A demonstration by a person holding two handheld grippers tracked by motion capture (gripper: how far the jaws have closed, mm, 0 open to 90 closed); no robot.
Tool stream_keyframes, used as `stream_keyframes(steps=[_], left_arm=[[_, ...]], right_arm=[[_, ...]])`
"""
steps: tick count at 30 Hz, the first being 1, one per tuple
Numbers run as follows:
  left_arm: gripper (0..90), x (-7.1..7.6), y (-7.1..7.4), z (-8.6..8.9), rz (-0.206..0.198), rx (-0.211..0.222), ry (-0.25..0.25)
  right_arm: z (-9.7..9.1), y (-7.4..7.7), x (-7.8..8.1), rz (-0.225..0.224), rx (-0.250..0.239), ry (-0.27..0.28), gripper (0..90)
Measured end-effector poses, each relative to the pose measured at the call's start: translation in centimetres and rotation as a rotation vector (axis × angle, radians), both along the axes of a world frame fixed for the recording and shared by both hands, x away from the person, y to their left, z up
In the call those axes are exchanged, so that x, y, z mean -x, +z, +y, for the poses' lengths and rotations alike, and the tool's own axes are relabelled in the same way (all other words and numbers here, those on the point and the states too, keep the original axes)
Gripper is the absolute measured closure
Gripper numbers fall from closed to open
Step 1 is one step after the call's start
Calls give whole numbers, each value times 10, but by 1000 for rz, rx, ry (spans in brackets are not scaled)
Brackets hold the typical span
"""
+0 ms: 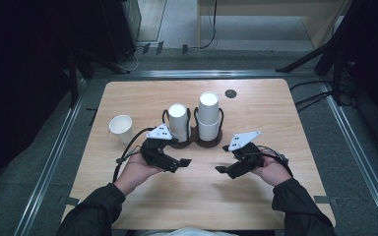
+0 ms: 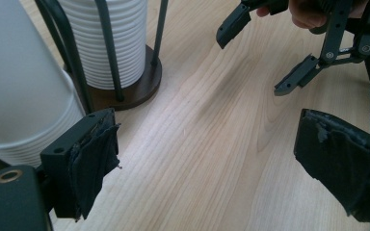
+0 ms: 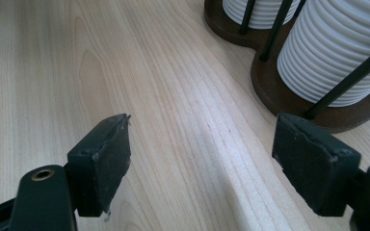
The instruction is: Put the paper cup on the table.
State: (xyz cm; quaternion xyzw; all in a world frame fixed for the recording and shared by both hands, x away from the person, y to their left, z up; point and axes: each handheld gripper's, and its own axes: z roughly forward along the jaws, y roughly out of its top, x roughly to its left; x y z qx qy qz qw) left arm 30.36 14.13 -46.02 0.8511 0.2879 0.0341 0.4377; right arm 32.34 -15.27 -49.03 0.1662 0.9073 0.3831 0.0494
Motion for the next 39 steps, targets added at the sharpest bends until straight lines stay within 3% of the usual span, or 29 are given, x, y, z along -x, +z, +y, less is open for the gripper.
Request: stream_keyframes(steps=[8,19,26,35,39], left_arm=[[85,1,-4,-6,5,1,1],[85,3,-10,-14,0,-44,-1],[85,3,-12,-15,12,-37,2],[85,4,-15,-18,4,-78,-4],[85,4,-16,-18,5,-76,-3]], right_arm=[[1,0,0,3,2,-2,214],[1,0,1,5,3,2,214],[1,0,1,3,3,3,214],[1,0,1,4,0,0,214],[1,1,1,3,-1,1,214]])
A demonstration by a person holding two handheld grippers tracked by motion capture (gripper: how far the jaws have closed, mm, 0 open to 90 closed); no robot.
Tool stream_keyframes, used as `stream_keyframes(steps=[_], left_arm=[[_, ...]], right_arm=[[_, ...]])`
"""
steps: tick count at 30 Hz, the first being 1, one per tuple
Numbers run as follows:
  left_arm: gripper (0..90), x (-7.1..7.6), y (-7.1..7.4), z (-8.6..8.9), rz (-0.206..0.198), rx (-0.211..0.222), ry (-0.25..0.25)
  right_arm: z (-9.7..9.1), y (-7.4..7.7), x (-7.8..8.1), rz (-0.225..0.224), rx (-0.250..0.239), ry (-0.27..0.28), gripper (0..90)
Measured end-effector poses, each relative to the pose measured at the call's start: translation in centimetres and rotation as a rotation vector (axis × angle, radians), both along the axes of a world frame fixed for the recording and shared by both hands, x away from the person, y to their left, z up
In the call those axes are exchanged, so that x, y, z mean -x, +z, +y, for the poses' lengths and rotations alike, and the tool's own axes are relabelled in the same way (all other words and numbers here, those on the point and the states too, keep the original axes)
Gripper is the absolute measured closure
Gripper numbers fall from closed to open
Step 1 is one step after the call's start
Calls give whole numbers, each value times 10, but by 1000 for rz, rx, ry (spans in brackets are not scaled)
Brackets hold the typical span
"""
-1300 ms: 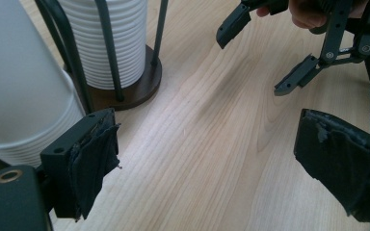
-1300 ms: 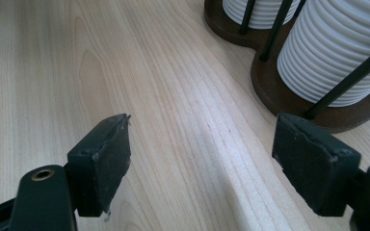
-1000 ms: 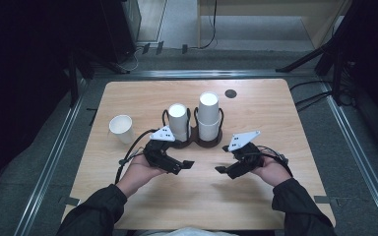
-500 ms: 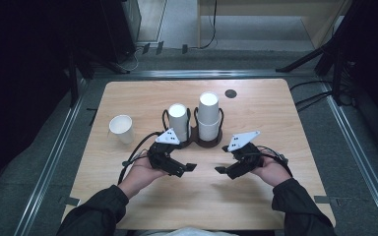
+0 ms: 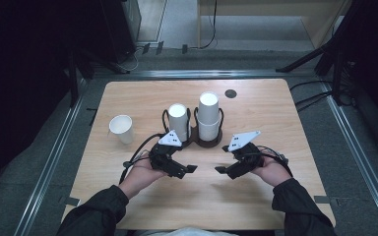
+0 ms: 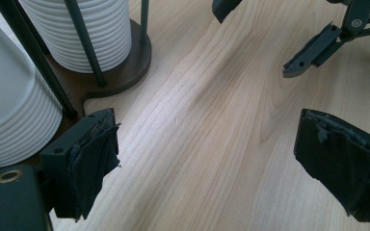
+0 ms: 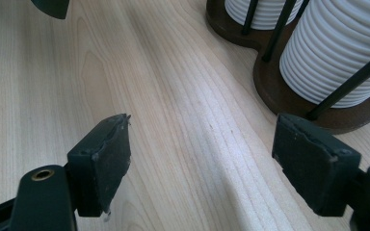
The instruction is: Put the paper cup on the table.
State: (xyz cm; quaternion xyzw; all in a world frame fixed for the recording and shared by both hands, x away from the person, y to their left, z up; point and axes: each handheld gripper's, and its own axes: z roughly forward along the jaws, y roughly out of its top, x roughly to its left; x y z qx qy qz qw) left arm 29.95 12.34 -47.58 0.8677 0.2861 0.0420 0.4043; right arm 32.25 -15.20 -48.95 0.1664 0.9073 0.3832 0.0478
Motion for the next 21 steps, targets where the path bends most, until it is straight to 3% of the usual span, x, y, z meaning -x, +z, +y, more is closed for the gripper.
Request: stream_keyframes(steps=[13,21], left_arm=[[85,0,-1,1,-16,-10,9],[85,-1,-7,0,-51,-64,15]], right_arm=[[-1,1,0,-3,-2,0,214],[-1,0,0,-9,-2,3,214]])
